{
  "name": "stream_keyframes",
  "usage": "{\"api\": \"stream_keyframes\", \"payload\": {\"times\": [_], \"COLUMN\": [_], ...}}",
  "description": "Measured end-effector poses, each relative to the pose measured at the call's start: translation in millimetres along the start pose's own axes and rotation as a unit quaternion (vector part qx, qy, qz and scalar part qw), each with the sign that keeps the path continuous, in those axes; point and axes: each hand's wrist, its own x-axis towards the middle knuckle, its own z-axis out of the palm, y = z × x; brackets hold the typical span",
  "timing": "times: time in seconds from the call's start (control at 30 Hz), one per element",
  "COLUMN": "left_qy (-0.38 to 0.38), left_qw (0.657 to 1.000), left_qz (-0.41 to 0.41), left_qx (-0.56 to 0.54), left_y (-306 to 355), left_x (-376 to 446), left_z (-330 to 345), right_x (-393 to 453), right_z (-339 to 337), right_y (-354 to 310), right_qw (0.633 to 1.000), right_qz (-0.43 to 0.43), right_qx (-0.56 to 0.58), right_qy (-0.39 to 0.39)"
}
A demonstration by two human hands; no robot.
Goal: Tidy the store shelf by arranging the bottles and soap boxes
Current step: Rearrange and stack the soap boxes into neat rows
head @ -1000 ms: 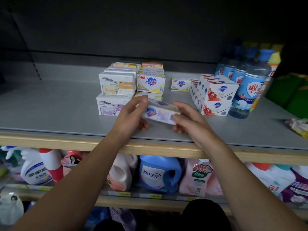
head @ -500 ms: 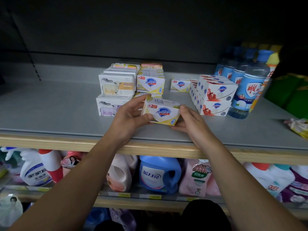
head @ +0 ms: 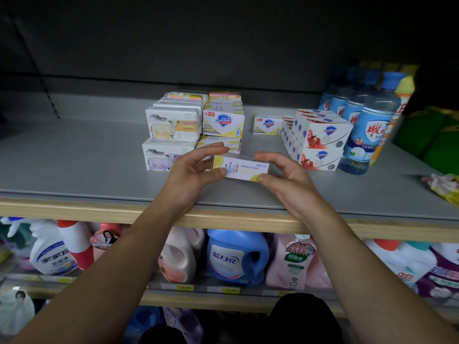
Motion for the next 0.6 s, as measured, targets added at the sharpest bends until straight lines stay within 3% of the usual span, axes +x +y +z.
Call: {"api": "stream_keyframes", "payload": {"times": [0.13,0.23,0.4,0.5,0.6], "left_qy": [0.017,0.005,-0.058,-0.062,-0.058], "left_qw": [0.996,0.969,0.866,0.815,0.775], "left_qz": [0.008,0.014,0.13,0.13,0.175], "left_qx": [0.089,0.248,0.48,0.562,0.605], "left_y": [2,1,0,-1,-7], "left_x": [0,-1,-2,5,9], "left_z": [8,20,49,70,90], "right_x": [1,-7,-25,-28,-22], "right_z": [3,-6,-30,-45,-69], "right_y": [-5,-10,-14,-23,-34], "right_qw": [0.998,0.982,0.939,0.927,0.892], "right_qz": [0.031,0.041,0.031,0.024,0.002], "right_qx": [-0.01,-0.154,-0.327,-0.354,-0.419], "right_qy": [0.055,0.096,0.103,0.123,0.17]}}
